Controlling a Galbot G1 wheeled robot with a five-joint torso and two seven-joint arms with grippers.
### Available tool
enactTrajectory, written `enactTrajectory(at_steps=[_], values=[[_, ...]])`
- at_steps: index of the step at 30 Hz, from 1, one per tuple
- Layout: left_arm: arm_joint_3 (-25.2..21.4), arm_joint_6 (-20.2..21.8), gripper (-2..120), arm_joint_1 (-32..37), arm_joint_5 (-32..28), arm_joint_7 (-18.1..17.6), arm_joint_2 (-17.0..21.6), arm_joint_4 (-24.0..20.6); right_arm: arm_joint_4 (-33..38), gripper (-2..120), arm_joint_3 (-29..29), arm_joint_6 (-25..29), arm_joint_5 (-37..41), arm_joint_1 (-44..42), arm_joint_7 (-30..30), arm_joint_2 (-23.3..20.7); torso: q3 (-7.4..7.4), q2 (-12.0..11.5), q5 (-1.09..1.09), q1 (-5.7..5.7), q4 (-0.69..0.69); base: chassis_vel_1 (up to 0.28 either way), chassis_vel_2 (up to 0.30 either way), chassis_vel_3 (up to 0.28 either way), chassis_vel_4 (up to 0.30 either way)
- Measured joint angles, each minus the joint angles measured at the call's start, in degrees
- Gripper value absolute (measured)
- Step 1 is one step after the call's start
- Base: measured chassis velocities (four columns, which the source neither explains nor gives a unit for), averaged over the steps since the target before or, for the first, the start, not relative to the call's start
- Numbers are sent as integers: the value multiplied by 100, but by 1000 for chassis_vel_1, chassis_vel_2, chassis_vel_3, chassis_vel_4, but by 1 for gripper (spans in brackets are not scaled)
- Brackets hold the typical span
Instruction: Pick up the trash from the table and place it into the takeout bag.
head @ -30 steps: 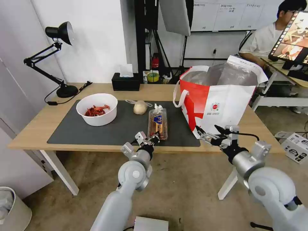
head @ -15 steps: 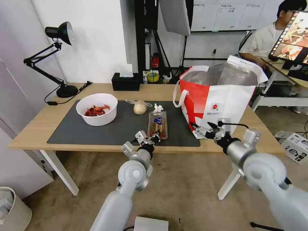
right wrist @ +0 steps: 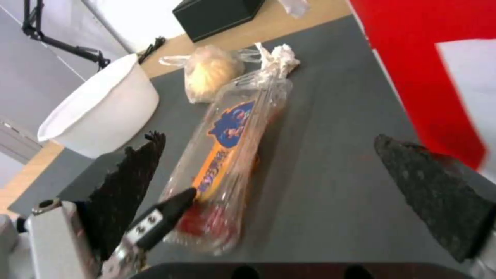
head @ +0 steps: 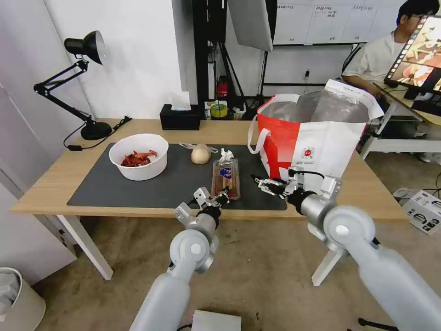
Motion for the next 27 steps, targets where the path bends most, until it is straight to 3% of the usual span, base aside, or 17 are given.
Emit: enactTrajectory(at_steps=[15, 27], values=[[-29, -4, 0, -2, 70, 4, 33, -1, -1019, 99, -542, -248, 561, 977, 243, 516, 0, 0, 0, 0, 0, 0, 0, 0, 0], [-54, -7, 0, -4, 82, 5, 43, -52, -1487, 98, -725, -395, 639, 1235, 376, 902, 0, 0, 0, 0, 0, 0, 0, 0, 0]])
